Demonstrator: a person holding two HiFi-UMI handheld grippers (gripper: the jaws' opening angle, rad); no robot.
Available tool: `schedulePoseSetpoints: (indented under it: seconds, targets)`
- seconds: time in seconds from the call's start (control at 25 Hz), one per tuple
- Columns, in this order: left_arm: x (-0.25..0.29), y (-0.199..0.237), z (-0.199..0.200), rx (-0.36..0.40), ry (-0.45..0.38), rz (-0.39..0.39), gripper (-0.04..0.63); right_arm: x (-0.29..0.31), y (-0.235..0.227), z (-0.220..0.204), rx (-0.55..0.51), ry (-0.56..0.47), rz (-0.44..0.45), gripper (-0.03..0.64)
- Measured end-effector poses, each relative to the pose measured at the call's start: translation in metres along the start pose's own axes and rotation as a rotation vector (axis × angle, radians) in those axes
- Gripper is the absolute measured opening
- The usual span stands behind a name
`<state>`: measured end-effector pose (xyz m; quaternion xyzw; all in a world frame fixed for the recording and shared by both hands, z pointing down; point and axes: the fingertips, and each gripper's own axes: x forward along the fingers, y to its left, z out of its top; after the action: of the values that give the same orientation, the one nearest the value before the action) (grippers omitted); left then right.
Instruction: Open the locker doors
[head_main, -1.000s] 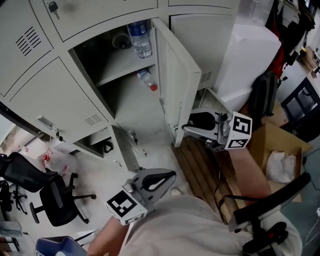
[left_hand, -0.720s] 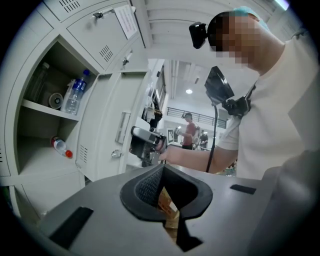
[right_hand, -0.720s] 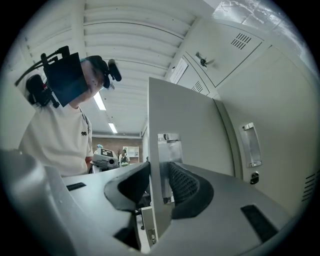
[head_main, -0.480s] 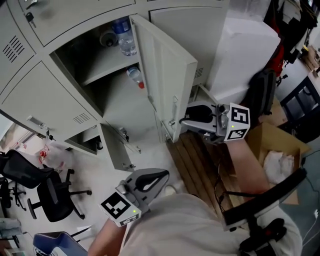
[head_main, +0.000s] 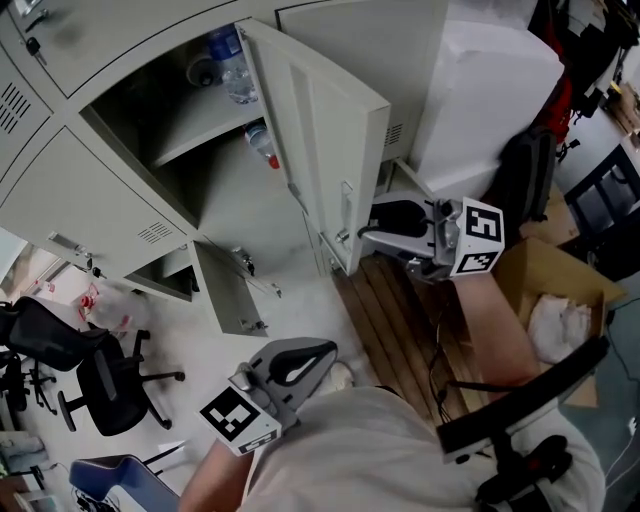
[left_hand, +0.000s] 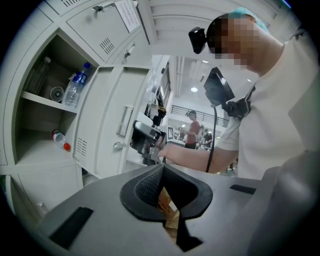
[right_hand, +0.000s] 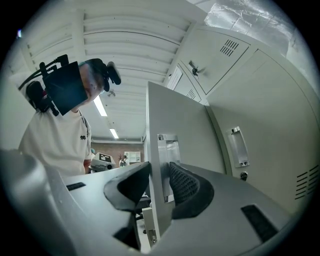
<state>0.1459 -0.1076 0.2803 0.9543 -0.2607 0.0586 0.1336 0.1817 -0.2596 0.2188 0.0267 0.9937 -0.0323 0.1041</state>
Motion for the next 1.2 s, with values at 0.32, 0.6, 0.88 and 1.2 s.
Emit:
schedulePoseSetpoints:
  seconds: [0.32, 0.6, 0.88, 1.2]
  targets:
    - [-0.010, 0.000, -0.015, -0.036, 0.005, 0.026, 0.011, -0.004, -0.007, -0.005, -0.004, -0.042, -0.109, 0.175]
    - [-0.037, -0.014, -0.020, -0.025, -0.005, -0.011, 0.011, -0.014, 0.001, -0.020, -0.002, -0.002, -0.278, 0.188]
    - [-0.102, -0.021, -0.025, -0.011, -0.025, -0.012, 0.011, -0.014, 0.042, -0.032, -0.036, 0.059, -0.525, 0.193]
    - [-0.190, -0.041, -0.054, -0.016, -0.029, -0.004, 0.011, 0.061, 0.130, -0.088, -0.005, 0.234, -0.662, 0.043]
